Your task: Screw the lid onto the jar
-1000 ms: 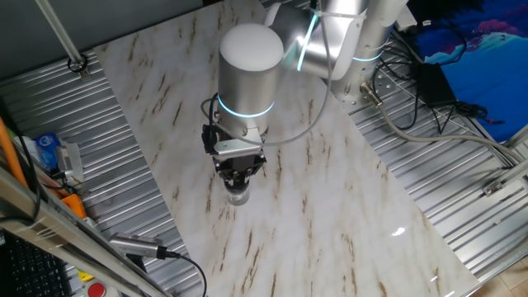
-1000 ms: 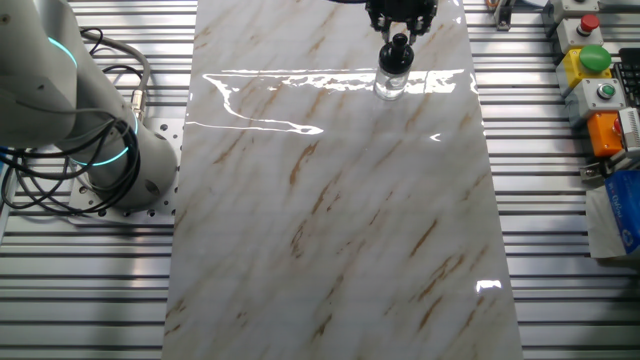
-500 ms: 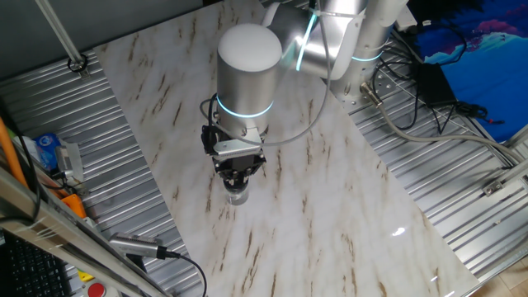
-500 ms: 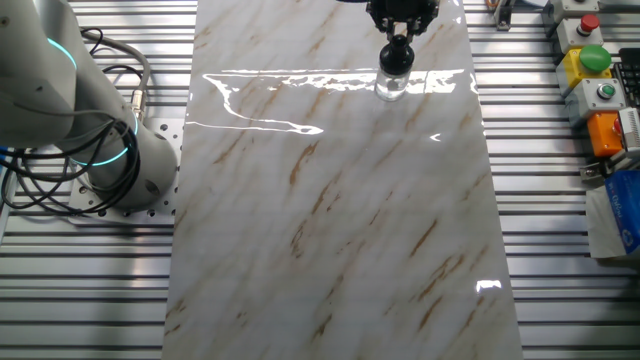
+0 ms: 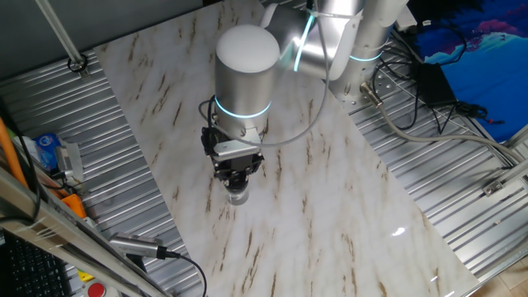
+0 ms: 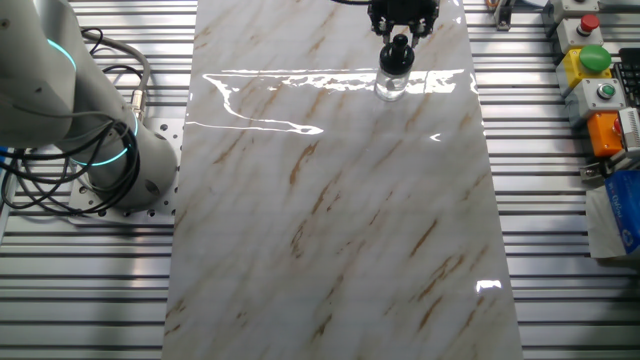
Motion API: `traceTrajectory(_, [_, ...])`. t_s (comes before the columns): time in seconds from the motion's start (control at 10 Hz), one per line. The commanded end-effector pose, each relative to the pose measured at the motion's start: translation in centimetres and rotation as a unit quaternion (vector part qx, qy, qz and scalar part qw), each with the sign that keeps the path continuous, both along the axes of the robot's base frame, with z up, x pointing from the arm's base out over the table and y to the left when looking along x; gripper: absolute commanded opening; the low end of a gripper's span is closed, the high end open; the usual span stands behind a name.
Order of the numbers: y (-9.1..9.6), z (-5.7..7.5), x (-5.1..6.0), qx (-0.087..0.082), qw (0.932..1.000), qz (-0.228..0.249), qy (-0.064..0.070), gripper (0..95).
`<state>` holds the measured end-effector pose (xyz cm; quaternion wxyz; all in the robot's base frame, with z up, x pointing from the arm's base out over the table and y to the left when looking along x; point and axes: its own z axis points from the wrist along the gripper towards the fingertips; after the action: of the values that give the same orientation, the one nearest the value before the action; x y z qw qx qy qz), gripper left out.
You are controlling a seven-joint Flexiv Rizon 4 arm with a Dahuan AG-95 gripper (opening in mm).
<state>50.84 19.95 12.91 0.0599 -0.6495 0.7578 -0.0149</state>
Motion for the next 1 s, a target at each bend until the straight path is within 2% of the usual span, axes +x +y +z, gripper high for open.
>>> traceTrajectory(0.1, [0.06,0.09,-0.04,-0.001,1.0,0.0,0.001,38.0])
traceTrajectory(0.2, [0.06,0.09,-0.04,0.0,1.0,0.001,0.0,38.0])
traceTrajectory(0.3, [0.06,0.09,-0.04,-0.001,1.0,-0.001,0.0,19.0])
traceTrajectory(0.4, [0.06,0.09,-0.04,0.0,1.0,-0.004,-0.001,19.0])
traceTrajectory(0.5, [0.05,0.08,-0.04,0.0,1.0,-0.008,-0.002,0.0])
traceTrajectory(1.0, [-0.09,-0.09,0.05,0.005,0.9999,-0.01,-0.002,0.0])
